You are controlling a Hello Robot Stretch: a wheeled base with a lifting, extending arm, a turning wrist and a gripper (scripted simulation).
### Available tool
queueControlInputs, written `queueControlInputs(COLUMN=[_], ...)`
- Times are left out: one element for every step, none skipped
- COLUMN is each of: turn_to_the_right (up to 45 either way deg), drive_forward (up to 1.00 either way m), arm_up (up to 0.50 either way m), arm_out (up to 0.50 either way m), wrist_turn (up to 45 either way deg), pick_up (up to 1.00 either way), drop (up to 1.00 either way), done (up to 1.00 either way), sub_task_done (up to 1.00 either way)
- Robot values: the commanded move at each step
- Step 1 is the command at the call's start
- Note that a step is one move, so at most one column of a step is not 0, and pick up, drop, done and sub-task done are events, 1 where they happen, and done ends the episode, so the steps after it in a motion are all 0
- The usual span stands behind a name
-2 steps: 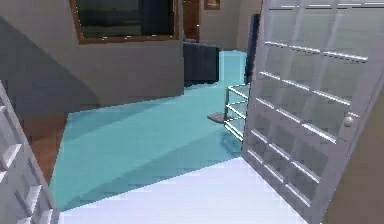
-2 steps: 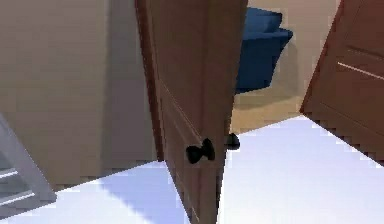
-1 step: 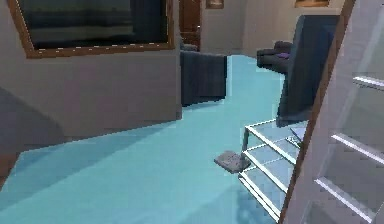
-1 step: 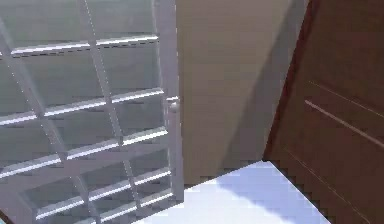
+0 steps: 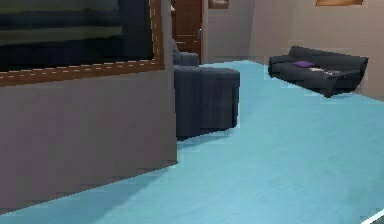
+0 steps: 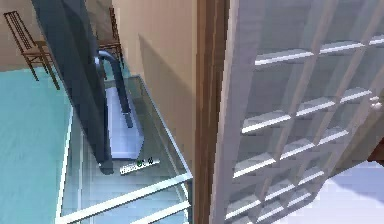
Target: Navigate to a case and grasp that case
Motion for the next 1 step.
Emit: queueControlInputs(turn_to_the_right=[15.0], drive_forward=[0.0], arm_up=[0.0], arm_out=[0.0], wrist_turn=[0.0], pick_up=[0.0], drop=[0.0], done=[0.0], sub_task_done=[0.0])
